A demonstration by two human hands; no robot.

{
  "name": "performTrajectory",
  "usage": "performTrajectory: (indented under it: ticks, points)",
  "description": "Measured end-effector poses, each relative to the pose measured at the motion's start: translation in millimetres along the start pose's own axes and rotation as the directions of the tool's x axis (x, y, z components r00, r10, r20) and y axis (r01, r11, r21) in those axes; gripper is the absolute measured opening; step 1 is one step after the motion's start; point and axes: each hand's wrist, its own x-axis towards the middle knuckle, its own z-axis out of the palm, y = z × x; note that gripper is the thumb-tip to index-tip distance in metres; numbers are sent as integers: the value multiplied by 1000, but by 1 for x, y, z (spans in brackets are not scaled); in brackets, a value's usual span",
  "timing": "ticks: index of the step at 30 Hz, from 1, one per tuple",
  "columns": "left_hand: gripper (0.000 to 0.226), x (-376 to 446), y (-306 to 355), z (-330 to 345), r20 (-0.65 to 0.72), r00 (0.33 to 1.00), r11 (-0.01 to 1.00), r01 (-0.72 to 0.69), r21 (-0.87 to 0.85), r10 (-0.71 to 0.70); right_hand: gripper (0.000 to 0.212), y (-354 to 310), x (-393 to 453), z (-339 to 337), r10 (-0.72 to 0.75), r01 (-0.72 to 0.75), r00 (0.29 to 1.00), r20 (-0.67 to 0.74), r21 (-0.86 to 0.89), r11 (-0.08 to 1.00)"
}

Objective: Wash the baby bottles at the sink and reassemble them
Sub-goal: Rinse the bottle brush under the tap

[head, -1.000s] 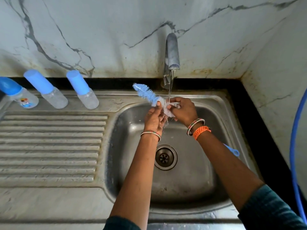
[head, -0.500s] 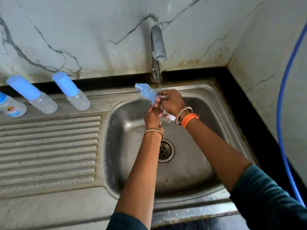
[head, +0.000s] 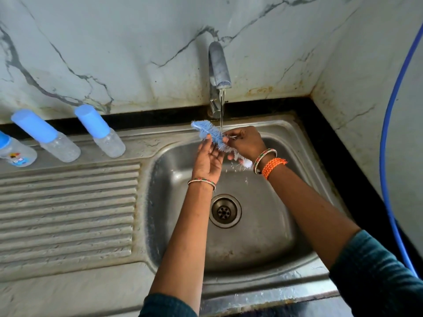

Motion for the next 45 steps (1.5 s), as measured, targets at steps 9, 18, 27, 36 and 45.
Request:
performTrajectory:
  ticks: [9,18,27,36,45]
  points:
    - [16,-7,-18,2,-54,998,994,-5,113,11,8,1,-10,-25,63,-59,996,67,-57,997]
    - [11,-7,4,0,32,989,988,140,64,-143,10,3,-12,-33,79,-80,993,84,4,997]
    - [11,3,1,7,24,987,984,157,82,-160,12,25,-20,-48,107,-105,991,76,-26,994]
    - [22,6,16,0,-43,984,985,170,-27,-171,26,28,-19,-27,-260,202,964,-52,-489,848]
    - [23,7,11,6,-43,976,974,218,60,-216,73,58,-48,-42,-612,394,783,107,-847,356]
